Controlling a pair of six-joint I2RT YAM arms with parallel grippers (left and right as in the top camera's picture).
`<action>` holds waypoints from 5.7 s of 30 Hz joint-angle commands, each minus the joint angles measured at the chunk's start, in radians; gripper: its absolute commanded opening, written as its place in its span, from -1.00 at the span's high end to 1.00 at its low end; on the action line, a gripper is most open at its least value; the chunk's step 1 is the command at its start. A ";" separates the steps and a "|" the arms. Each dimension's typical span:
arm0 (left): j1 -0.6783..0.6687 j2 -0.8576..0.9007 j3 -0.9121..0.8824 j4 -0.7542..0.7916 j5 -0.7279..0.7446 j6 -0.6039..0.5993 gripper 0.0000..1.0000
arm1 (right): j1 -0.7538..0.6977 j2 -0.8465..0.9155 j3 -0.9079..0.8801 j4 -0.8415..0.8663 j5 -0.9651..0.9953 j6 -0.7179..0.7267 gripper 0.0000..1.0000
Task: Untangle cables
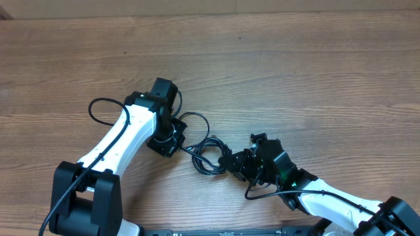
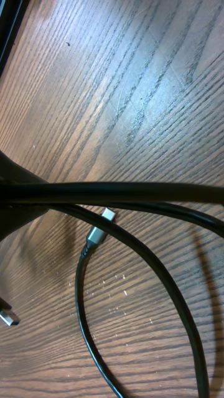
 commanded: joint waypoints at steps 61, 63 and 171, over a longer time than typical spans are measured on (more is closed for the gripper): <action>-0.452 0.007 0.091 0.055 -0.430 -0.037 0.91 | -0.003 0.002 0.350 -0.556 0.050 0.055 0.92; -0.452 0.007 0.090 0.049 -0.413 -0.036 0.91 | -0.003 0.002 0.350 -0.543 0.054 0.058 0.92; -0.179 0.008 0.184 -0.200 0.219 -0.013 -0.60 | -0.003 0.002 0.350 -0.484 0.097 0.222 0.92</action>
